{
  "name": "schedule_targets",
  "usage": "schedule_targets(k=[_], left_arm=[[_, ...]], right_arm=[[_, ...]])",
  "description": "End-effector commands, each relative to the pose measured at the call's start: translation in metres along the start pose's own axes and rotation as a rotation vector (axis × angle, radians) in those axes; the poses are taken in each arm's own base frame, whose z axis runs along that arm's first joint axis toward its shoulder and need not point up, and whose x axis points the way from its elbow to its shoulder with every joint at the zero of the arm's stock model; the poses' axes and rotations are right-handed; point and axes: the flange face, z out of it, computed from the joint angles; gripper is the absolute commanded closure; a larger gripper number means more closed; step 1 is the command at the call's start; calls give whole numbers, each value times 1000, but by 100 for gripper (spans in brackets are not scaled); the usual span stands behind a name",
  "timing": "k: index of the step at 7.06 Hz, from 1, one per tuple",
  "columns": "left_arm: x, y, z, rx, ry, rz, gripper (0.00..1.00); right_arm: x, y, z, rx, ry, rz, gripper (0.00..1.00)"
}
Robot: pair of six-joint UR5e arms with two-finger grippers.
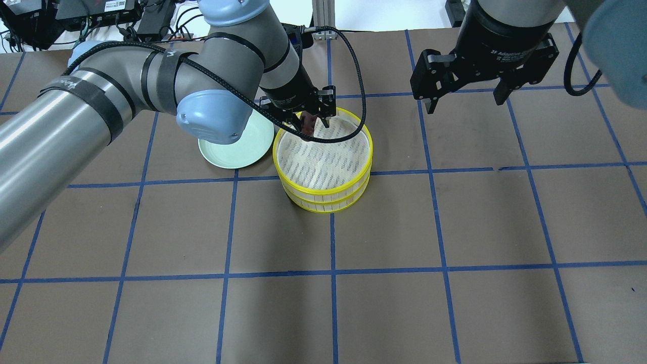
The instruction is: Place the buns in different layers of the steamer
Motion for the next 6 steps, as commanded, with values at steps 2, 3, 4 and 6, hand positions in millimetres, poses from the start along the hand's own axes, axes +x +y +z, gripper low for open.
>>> schedule_targets(k=[2, 3, 4, 6], left_arm=[[2, 2, -10, 1, 21, 1, 0], [-7, 5, -20, -23, 9, -13, 0], [-27, 1, -32, -12, -37, -33, 0], [-75, -3, -67, -41, -98, 13, 0]], right_arm=[[11, -3, 3, -5, 2, 17, 0], [11, -3, 3, -4, 2, 17, 0], [10, -3, 3, -2, 1, 17, 0], [12, -4, 2, 5, -5, 12, 0]])
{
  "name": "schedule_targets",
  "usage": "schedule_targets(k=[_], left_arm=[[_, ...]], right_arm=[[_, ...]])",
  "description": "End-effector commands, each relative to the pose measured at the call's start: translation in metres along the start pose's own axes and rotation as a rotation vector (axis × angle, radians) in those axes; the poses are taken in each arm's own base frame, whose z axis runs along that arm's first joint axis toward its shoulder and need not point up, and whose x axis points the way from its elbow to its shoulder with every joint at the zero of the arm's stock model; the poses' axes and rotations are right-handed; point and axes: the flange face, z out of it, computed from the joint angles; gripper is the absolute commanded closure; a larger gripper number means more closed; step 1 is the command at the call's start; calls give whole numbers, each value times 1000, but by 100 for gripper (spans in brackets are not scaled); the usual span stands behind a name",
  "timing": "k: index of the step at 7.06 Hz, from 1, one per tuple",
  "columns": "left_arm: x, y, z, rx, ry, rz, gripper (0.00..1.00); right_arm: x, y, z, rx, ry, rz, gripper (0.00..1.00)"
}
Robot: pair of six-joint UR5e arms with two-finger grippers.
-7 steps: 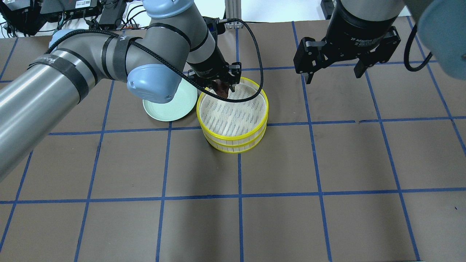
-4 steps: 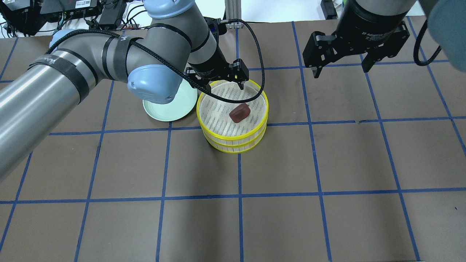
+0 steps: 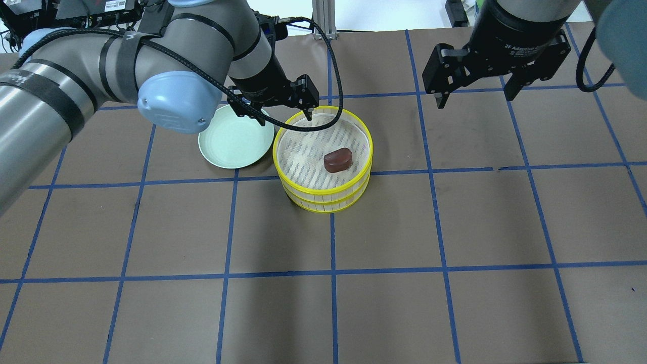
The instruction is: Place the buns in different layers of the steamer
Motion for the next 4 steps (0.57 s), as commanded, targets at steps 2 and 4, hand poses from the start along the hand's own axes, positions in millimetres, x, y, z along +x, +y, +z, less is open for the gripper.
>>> schedule_targets(k=[2, 4], left_arm=[[-82, 9, -88, -44, -116, 46, 0], [-94, 39, -125, -69, -133, 13, 0]], right_arm=[[14, -23, -6, 94, -11, 26, 4], [15, -29, -5, 97, -16, 41, 0]])
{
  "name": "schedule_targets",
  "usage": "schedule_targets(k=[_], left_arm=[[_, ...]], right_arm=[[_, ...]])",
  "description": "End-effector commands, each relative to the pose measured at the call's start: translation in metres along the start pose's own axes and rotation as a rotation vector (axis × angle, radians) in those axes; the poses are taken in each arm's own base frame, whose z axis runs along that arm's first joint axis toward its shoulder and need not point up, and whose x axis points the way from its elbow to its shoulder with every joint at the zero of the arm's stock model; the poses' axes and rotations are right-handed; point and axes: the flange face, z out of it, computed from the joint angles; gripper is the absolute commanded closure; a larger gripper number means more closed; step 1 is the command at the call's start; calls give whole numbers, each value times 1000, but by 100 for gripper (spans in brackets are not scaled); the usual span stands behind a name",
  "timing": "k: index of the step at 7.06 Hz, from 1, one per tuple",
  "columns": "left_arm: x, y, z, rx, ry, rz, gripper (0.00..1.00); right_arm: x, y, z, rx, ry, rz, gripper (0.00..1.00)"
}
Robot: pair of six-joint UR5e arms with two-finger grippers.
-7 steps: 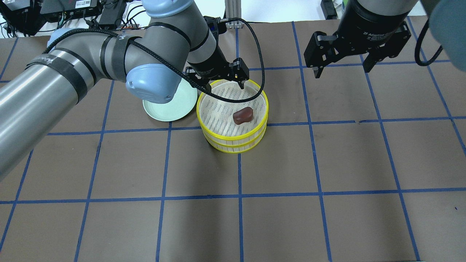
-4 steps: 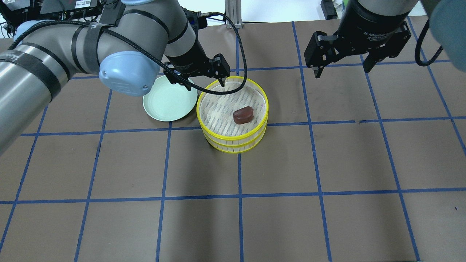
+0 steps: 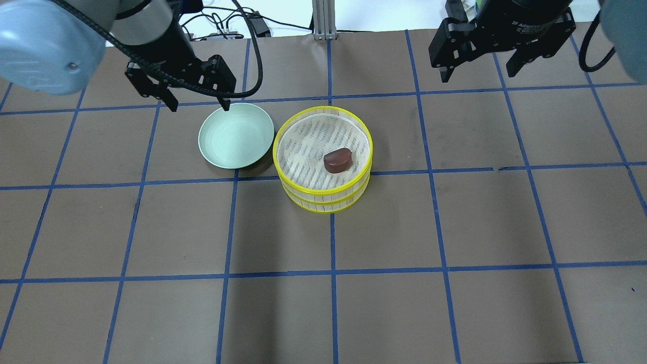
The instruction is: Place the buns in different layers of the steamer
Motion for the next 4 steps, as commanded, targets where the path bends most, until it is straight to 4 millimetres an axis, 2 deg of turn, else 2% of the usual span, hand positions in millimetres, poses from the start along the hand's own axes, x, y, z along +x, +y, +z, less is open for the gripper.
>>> schedule_targets(k=[1, 2, 4], left_arm=[[-16, 27, -26, -22, -74, -12, 0], [-17, 33, -30, -15, -123, -5, 0], [-11, 41, -34, -6, -98, -14, 0]], right_arm=[[0, -4, 2, 0, -16, 9, 0], [-1, -3, 5, -4, -19, 11, 0], [-1, -3, 7, -9, -20, 8, 0]])
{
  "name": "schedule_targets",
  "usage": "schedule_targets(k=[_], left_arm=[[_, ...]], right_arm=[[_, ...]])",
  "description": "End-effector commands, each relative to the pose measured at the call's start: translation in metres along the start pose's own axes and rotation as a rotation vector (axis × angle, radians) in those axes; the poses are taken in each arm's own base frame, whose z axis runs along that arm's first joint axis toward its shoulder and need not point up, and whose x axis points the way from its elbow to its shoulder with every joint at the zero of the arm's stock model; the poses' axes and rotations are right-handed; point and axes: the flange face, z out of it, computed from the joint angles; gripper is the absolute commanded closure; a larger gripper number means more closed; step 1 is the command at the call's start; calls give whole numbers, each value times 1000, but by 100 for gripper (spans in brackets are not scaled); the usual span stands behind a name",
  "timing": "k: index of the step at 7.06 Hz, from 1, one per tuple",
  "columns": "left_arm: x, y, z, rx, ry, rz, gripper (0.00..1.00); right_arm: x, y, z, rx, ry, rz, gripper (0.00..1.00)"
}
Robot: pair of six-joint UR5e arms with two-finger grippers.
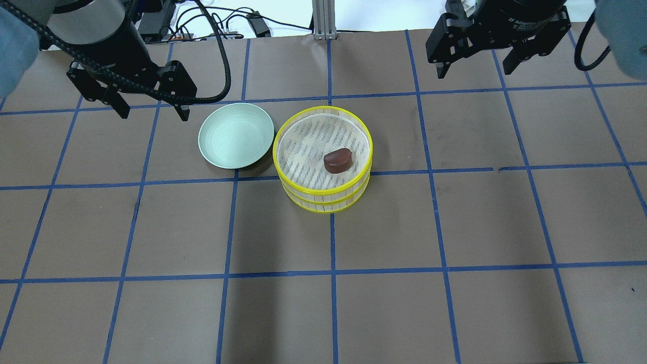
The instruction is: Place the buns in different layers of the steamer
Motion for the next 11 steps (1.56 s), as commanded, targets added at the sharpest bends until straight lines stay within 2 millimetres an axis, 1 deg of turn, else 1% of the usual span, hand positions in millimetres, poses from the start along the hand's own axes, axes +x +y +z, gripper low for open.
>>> schedule_targets(k=[1, 2, 3, 4, 5, 6, 7, 8, 11], left_arm=[[4, 11, -2, 2, 29, -6, 0], [0, 14, -4, 11, 45, -22, 0], [-6, 12, -3, 13, 63, -30, 0], [-10, 13, -7, 21, 51, -29, 0], [-11, 17, -8, 18, 49, -32, 0], [-14, 15, -7, 23, 55, -35, 0], [-25, 12, -5, 19, 54, -58, 0], [-31, 11, -5, 18, 54, -71, 0], [-29, 11, -3, 15, 52, -65, 0]], right_arm=[[0, 0, 1, -3, -3, -1, 0], [0, 2, 1, -6, 2, -5, 0], [0, 1, 1, -6, 4, -6, 0], [1, 1, 1, -6, 5, -8, 0], [1, 1, 2, -7, 5, -9, 0], [1, 1, 2, -9, 5, -9, 0], [0, 3, 0, -9, 4, -2, 0], [0, 3, 0, -9, 4, -1, 0], [1, 4, -1, -9, 4, -1, 0]])
